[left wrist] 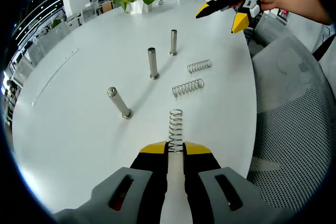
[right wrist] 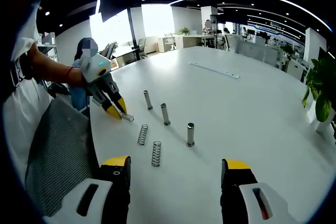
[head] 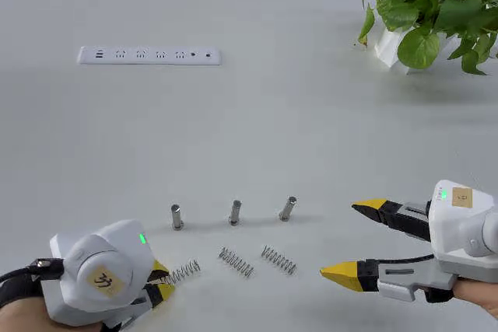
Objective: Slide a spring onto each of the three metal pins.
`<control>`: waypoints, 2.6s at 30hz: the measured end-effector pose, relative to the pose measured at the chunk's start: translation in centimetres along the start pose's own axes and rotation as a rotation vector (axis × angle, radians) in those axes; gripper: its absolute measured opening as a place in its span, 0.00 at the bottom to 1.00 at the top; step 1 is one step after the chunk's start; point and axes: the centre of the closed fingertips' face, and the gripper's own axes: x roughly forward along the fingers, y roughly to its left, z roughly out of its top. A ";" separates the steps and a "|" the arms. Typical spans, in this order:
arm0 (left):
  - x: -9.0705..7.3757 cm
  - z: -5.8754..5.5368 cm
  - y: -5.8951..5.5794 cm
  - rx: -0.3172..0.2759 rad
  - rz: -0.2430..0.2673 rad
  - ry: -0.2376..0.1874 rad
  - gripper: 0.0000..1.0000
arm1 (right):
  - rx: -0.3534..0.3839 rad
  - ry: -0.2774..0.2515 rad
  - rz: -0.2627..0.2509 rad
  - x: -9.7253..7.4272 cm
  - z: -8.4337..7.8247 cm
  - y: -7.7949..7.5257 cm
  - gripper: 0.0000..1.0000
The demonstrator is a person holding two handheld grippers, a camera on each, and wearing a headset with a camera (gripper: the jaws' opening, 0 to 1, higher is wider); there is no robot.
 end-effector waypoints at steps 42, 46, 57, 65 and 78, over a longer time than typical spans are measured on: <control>-8.0 11.6 -2.4 -0.067 -0.054 -0.493 0.07 | 0.090 -0.222 0.424 2.8 13.0 10.7 0.20; -8.2 12.0 -2.5 -0.070 -0.060 -0.507 0.07 | 0.099 -0.231 0.439 2.7 13.3 11.0 0.15; -8.4 12.5 -2.8 -0.060 -0.070 -0.521 0.07 | 0.129 -0.244 0.450 2.4 13.8 10.9 0.08; -8.2 12.5 -3.0 -0.052 -0.077 -0.514 0.07 | 0.110 -0.244 0.459 2.3 14.1 11.2 0.07; -7.9 12.5 -3.2 -0.053 -0.088 -0.511 0.07 | 0.038 -0.227 0.462 2.3 14.2 11.7 0.06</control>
